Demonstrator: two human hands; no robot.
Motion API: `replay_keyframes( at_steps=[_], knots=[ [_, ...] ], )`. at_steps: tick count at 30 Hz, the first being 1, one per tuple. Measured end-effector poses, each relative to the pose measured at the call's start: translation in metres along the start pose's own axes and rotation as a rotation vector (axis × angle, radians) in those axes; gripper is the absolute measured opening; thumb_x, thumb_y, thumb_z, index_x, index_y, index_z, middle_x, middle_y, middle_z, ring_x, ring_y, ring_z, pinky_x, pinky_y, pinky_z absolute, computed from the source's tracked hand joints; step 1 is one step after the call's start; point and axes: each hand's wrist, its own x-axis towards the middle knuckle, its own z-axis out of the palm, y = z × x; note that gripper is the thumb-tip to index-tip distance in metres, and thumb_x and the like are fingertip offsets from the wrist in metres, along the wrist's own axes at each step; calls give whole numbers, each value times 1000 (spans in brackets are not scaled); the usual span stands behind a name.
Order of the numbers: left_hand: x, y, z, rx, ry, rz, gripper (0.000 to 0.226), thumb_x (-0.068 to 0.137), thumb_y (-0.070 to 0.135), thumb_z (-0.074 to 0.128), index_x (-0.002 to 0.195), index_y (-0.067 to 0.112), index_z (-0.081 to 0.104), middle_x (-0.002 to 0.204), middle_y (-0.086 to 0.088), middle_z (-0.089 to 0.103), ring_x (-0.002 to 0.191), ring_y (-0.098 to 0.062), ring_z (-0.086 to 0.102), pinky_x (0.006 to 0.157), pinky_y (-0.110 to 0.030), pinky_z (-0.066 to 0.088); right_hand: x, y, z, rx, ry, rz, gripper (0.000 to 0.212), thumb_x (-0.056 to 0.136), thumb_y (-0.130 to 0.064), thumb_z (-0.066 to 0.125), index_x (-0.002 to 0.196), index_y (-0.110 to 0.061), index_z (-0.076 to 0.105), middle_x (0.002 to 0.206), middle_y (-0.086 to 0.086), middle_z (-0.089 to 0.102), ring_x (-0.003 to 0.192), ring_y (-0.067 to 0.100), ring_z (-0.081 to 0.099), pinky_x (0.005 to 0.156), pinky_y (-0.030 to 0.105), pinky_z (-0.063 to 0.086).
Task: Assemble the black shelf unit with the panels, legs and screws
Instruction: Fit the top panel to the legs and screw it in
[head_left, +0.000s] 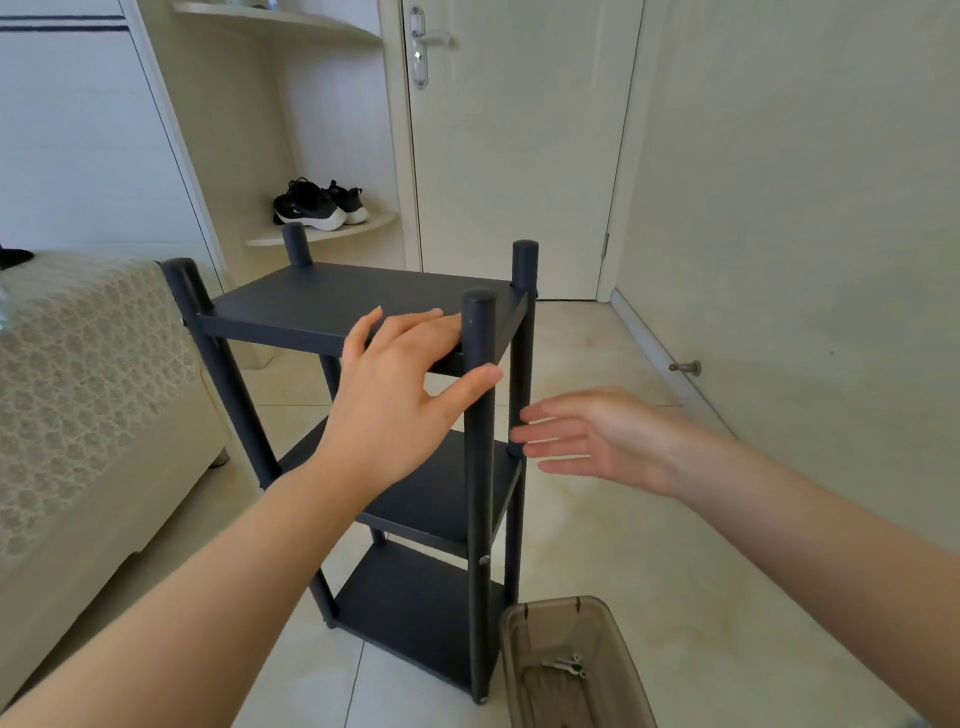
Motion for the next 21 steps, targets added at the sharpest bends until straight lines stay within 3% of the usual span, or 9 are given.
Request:
replay_keyframes(
  at_steps=[3,7,10,13,16,19,21],
  knots=[
    [1,2,1,-15,5,-1,21,93,57,48,102,41,58,106,27,54,129,-10,47,111,-32,16,7,34,-11,-169,15,114,21,95,-20,62,112,-8,67,98,6,76,95,21,72,85,34,59],
    [-1,4,5,-27,29,-5,38,91,59,45,106,31,66,110,22,58,125,-9,46,108,-30,16,22,90,-18,-366,10,246,19,95,-20,61,108,-8,68,97,6,76,90,21,73,77,31,60],
    [-2,4,8,-44,48,-4,24,93,55,47,97,36,60,103,18,60,115,-9,49,108,-34,20,38,134,-25,-423,-8,335,18,94,-20,63,106,-8,68,95,6,75,89,21,72,75,30,60],
    [-2,7,11,-49,87,7,12,94,50,50,89,40,50,92,27,51,105,-6,47,104,-34,23,59,181,-30,-374,42,365,16,95,-17,61,106,-5,66,93,8,75,84,21,73,76,32,61],
    [-1,10,14,-31,106,5,14,95,48,51,84,45,43,83,33,44,99,-6,45,102,-34,24,78,230,-28,-378,85,403,15,94,-12,62,103,-2,67,96,14,74,85,24,73,73,33,61],
    [-1,10,17,7,111,18,13,96,50,49,89,39,47,80,32,41,96,-6,44,100,-33,26,94,270,-22,-490,78,439,16,89,-8,62,97,3,69,95,20,73,82,28,71,76,40,60],
    [-2,8,18,9,117,16,19,96,51,49,89,33,52,80,29,44,95,-6,44,99,-29,24,106,292,-16,-647,28,420,11,88,-12,62,86,-4,70,83,15,71,72,23,66,67,32,58]
  ],
)
